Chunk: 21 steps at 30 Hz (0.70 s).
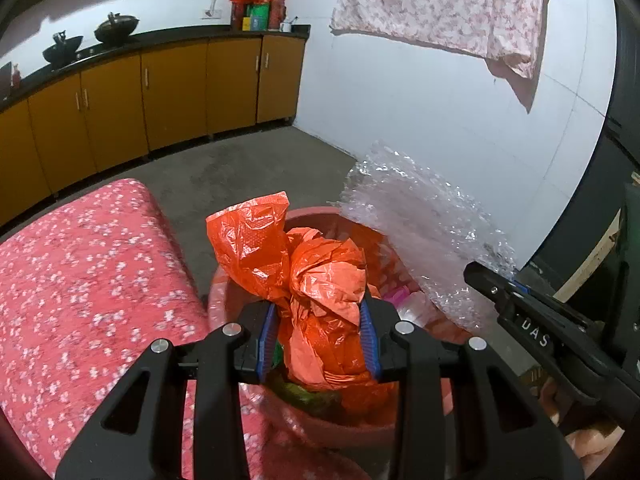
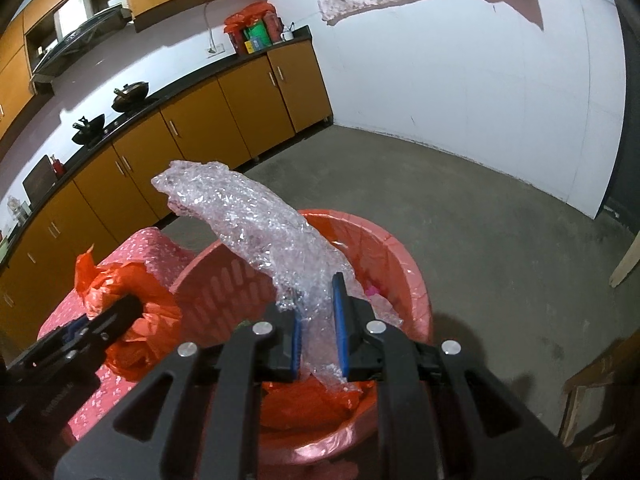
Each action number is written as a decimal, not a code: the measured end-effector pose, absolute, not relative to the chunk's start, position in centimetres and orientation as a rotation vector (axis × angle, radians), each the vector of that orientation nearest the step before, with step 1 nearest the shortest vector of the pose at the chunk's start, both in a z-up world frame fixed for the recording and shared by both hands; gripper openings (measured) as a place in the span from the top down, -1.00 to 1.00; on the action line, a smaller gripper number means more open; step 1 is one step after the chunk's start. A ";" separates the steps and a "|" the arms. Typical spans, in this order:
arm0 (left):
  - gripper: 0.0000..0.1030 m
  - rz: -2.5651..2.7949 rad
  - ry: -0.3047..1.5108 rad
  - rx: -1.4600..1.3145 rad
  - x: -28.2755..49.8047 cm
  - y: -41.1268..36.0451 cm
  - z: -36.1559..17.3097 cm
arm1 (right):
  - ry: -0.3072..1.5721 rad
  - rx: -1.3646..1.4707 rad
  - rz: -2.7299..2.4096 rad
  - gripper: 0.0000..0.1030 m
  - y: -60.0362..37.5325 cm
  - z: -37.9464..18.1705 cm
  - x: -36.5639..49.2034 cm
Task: Collect trash
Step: 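Carry the red bag and bubble wrap over the orange basket with both tools, then open both tools to drop the red bag and bubble wrap into the basket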
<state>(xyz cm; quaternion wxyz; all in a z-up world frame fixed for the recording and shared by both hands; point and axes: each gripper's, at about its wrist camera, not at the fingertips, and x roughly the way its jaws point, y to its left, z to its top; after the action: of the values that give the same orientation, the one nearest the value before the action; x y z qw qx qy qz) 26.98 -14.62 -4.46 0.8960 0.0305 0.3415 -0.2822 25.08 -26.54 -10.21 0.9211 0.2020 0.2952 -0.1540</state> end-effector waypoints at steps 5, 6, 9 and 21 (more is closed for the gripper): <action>0.29 -0.604 0.731 0.068 27.9 -16.1 -5.0 | 0.618 0.427 -0.309 0.70 -26.8 -10.9 26.0; 0.26 -0.613 0.739 0.068 28.1 -16.3 -5.1 | 0.620 0.431 -0.298 0.65 -26.9 -11.0 26.3; 0.09 -0.616 0.753 0.072 28.3 -16.9 -5.6 | 0.614 0.441 -0.276 0.62 -27.3 -11.3 26.3; -0.53 -0.513 0.756 0.015 27.7 -13.2 -5.3 | 0.554 0.421 -0.305 -0.56 -27.4 -10.5 23.1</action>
<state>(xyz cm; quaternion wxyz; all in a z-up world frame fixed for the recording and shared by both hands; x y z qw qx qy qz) 27.74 -13.22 -5.34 0.8974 0.0074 0.3650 -0.2479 23.05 -27.37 -10.54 0.9288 0.2053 0.2702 -0.1489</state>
